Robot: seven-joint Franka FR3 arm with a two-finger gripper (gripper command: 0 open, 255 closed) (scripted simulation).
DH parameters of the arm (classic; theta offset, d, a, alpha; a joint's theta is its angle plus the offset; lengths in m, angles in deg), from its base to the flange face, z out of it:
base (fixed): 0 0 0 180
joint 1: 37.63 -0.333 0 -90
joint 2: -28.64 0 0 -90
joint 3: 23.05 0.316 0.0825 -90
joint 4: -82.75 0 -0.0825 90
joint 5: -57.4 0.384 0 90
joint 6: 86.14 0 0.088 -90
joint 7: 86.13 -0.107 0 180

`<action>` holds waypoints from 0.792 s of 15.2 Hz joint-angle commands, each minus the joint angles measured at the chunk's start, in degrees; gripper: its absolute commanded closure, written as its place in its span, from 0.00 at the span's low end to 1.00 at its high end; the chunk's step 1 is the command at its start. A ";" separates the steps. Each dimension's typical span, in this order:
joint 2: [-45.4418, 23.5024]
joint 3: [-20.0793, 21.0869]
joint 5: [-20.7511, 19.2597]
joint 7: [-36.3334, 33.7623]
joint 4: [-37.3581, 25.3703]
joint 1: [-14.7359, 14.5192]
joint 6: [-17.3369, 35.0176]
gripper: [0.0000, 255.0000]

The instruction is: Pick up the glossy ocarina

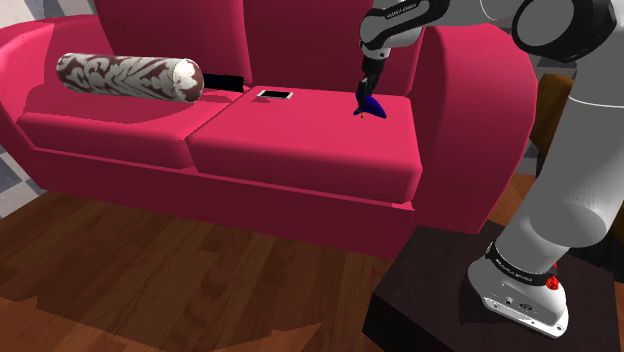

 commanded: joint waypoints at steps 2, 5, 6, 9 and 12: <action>0.00 -0.02 -0.03 -0.02 0.08 0.01 0.00 1.00; -0.09 -0.02 0.01 0.00 -0.04 0.03 -0.03 1.00; 0.07 -0.04 -0.08 -0.08 -0.61 0.02 -0.75 1.00; 0.46 -0.10 -0.30 -0.26 -2.44 0.02 -2.94 1.00; 0.74 -0.15 -0.47 -0.42 -4.40 0.04 -5.16 1.00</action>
